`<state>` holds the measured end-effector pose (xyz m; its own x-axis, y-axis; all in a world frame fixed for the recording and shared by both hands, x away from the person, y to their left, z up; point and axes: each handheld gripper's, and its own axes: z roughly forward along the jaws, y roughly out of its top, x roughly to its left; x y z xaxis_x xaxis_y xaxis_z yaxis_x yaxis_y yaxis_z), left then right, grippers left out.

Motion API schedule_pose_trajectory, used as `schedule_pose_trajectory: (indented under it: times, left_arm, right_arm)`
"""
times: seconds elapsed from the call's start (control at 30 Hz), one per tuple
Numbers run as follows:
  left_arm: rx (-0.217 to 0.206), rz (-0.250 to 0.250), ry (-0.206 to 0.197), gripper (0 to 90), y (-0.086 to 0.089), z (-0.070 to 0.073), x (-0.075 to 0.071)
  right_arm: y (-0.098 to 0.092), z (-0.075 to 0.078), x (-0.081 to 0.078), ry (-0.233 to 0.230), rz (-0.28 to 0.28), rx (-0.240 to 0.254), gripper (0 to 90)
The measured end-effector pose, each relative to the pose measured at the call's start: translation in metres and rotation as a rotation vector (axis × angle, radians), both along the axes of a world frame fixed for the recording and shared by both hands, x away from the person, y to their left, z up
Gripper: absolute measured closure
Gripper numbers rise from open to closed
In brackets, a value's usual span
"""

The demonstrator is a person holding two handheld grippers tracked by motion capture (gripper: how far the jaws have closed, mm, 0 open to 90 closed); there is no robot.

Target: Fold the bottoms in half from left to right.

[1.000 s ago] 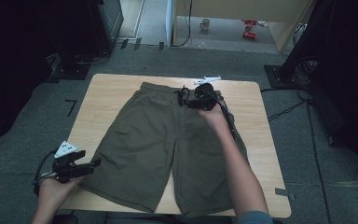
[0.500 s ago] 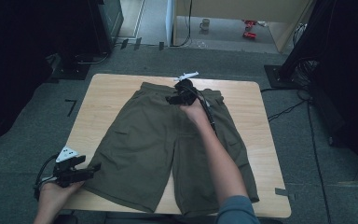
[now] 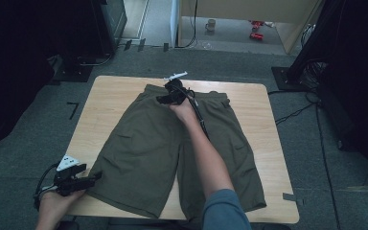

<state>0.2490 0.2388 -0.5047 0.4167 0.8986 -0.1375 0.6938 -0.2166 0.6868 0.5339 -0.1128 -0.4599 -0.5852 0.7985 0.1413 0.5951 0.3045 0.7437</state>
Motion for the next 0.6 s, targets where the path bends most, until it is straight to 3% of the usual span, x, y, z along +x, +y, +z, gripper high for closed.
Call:
schedule_pose_trajectory:
  times: [0.4, 0.5, 0.6]
  left_arm:
    - [0.010, -0.041, -0.032, 27.2, -0.008, -0.005, -0.004]
    - [0.002, -0.040, -0.025, 35.1, -0.010, -0.003, -0.005]
    - [-0.001, -0.052, -0.019, 39.4, -0.012, -0.002, -0.007]
  right_arm:
    - [0.031, -0.020, 0.018, 0.021, -0.007, -0.017, 32.9]
    - [0.040, -0.027, 0.024, 0.042, -0.008, -0.017, 32.7]
    - [0.051, -0.031, 0.028, 0.033, -0.007, -0.036, 31.9]
